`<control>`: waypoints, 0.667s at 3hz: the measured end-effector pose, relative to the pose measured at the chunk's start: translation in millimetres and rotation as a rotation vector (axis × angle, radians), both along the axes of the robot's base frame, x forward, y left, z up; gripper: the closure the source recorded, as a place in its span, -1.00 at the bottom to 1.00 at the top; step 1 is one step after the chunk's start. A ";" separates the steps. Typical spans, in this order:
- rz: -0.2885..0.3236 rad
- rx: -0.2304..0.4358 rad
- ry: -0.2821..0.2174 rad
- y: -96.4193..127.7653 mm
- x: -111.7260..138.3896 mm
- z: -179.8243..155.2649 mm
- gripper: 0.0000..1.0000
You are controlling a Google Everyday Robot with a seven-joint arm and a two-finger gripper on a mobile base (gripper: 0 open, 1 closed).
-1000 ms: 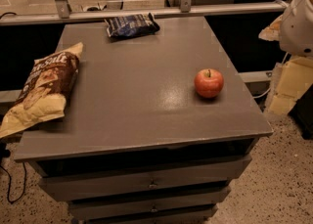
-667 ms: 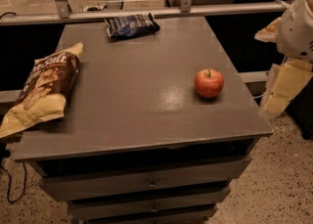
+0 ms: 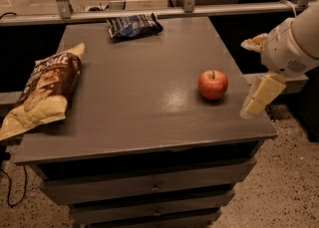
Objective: Move apple near blue chip bag
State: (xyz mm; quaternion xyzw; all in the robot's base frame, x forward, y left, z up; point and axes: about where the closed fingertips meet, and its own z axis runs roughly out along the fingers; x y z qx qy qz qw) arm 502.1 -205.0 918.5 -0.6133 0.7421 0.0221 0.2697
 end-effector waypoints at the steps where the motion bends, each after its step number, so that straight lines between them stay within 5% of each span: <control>1: 0.005 0.071 -0.022 10.2 29.8 -26.7 -1.00; 2: -0.008 0.140 0.002 18.7 51.2 -49.0 -1.00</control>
Offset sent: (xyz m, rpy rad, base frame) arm 0.0804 0.0257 -0.0793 0.2351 0.0405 -0.0352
